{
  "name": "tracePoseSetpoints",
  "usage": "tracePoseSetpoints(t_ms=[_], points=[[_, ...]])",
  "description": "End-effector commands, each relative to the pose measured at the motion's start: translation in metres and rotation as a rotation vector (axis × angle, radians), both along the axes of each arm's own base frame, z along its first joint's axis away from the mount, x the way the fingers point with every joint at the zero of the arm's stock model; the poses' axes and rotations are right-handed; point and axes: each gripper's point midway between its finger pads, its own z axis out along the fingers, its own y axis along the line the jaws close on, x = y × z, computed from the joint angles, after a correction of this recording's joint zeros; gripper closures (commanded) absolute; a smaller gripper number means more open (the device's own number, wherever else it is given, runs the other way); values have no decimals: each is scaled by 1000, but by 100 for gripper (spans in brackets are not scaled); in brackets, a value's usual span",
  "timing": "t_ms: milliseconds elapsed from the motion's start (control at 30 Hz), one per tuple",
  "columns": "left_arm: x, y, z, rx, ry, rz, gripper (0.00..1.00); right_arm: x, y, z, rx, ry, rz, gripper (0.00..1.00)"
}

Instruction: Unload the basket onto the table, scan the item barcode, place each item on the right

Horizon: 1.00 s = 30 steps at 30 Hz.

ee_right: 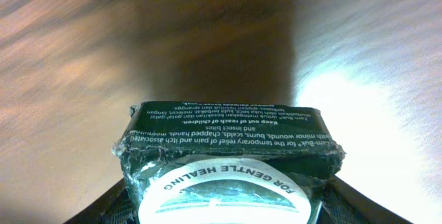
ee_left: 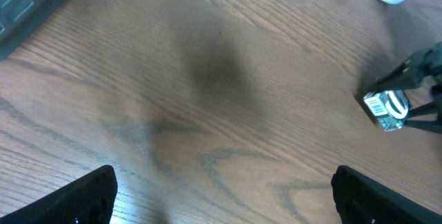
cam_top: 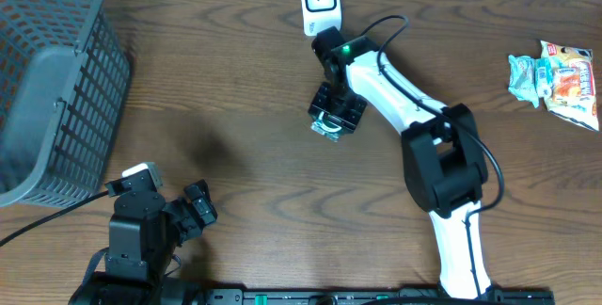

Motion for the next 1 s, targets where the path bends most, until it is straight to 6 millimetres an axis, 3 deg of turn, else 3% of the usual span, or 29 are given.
tracePoseSetpoints(t_ms=[0, 133, 367, 567, 967], points=[[0, 1, 1, 3, -5, 3, 2, -3, 35, 65, 362, -7, 84, 39], [0, 1, 1, 3, -5, 2, 3, -5, 53, 110, 705, 72, 83, 39], [0, 1, 1, 3, -5, 3, 2, 0, 44, 175, 1125, 109, 119, 42], [0, 1, 1, 3, -5, 3, 2, 9, 29, 183, 1176, 101, 88, 41], [0, 1, 1, 3, -5, 2, 2, 9, 28, 189, 1210, 86, 107, 41]])
